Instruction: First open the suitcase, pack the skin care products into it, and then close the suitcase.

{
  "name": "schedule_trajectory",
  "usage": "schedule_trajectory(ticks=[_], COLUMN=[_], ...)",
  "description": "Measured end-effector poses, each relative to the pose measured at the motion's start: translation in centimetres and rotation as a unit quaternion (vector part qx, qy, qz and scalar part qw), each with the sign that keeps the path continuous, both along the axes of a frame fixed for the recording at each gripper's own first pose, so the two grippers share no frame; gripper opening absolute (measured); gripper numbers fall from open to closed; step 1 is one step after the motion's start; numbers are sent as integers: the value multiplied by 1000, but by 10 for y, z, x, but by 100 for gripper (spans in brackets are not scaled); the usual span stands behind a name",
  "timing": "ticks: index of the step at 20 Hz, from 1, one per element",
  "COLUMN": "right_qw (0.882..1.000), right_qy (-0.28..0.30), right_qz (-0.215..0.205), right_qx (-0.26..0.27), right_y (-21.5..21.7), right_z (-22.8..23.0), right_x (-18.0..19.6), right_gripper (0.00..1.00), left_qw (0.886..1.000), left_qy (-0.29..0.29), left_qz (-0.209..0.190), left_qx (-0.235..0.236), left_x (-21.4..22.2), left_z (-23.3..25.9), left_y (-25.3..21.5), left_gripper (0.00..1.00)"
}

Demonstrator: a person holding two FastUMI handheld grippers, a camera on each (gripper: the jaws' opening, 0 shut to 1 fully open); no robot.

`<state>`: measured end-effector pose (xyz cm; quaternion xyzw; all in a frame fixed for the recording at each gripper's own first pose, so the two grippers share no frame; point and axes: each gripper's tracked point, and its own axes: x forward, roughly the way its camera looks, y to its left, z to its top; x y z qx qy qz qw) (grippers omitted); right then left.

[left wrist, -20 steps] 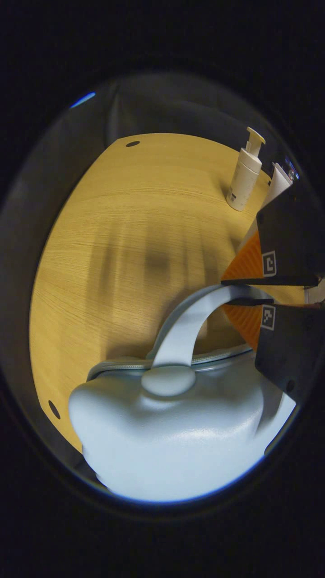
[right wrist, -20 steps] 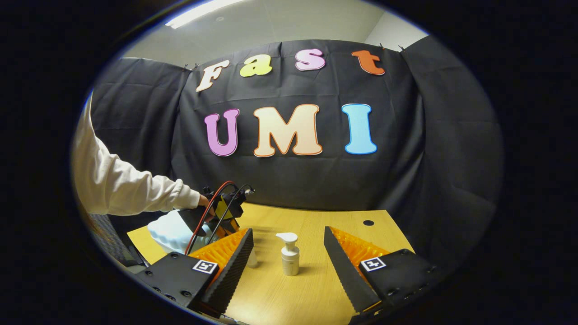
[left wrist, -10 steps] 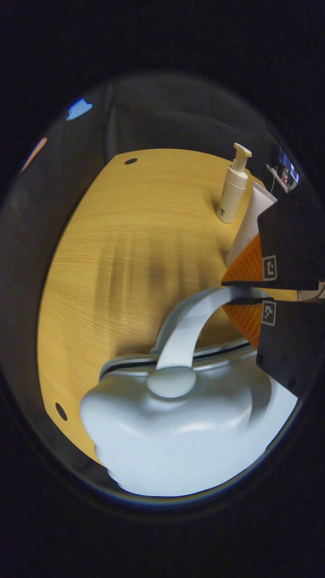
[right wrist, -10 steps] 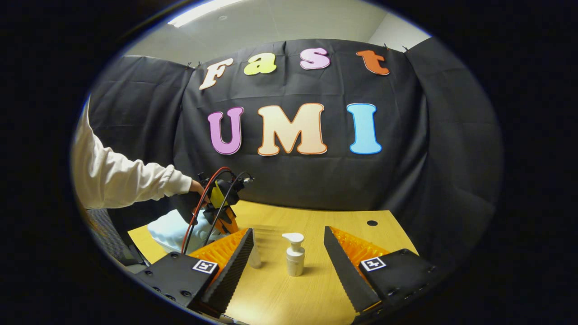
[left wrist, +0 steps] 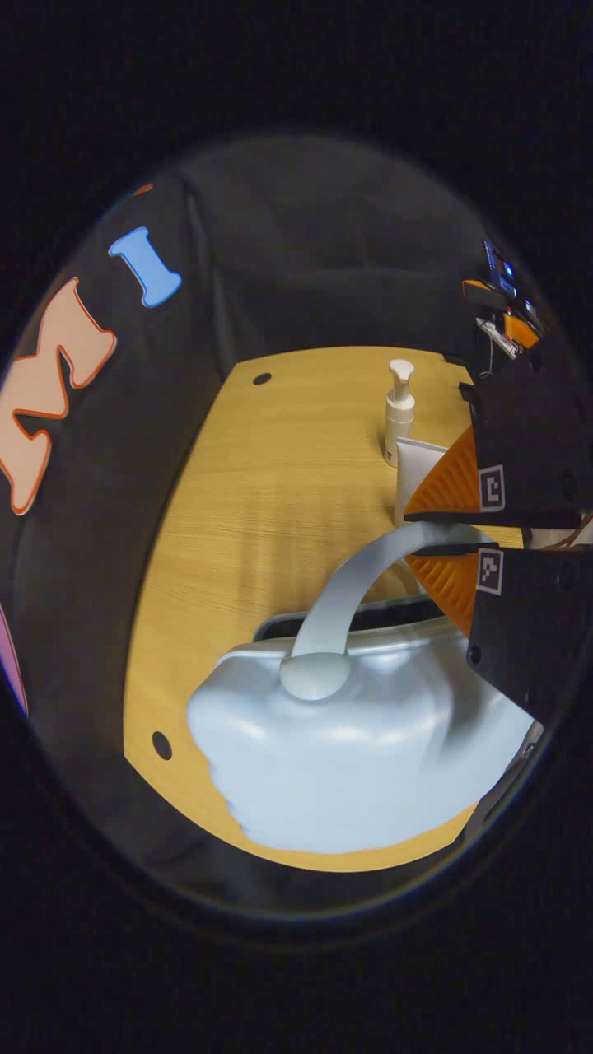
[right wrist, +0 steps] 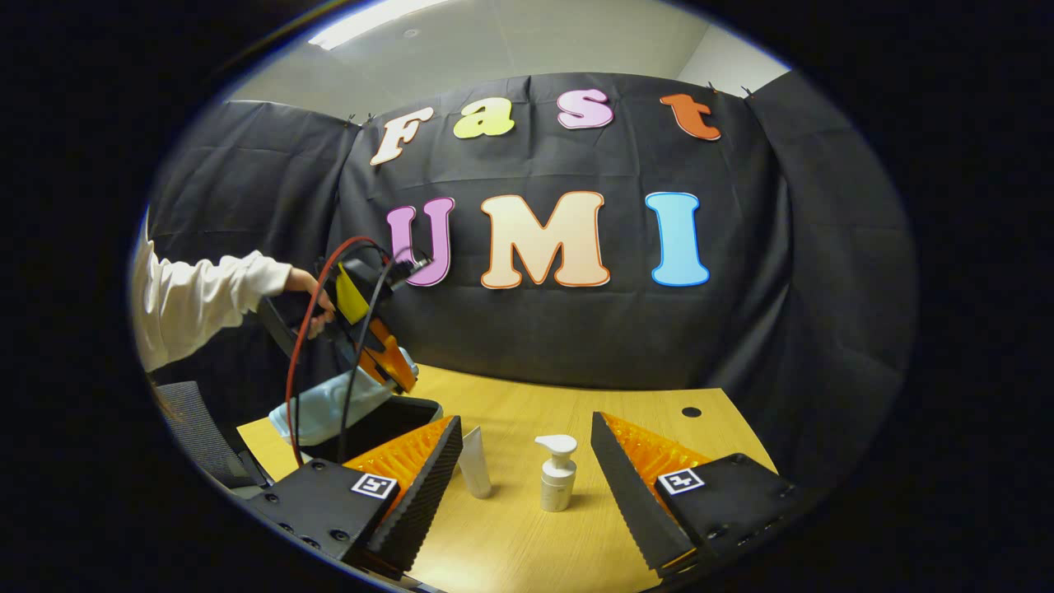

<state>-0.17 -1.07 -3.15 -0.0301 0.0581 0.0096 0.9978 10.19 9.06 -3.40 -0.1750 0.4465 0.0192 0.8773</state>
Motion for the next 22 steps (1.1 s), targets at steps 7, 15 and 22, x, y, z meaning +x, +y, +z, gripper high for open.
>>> schedule_trajectory(ticks=[7, 15, 22], right_qw=[1000, 999, 1000], right_qy=[-10, -12, -8], right_qz=[9, 2, -4], right_qx=[2, 36, 30], right_y=[25, 41, 42], right_z=[5, 2, 2], right_x=[10, 20, 26], right_gripper=[98, 98, 99], left_qw=[991, 982, 970], left_qy=[-111, -119, -83], left_qz=[69, 144, 227], left_qx=[-18, 3, 23], left_x=[-74, -166, -240], left_z=[109, 96, -2], left_y=[115, 249, 344], left_gripper=[2, 2, 2])
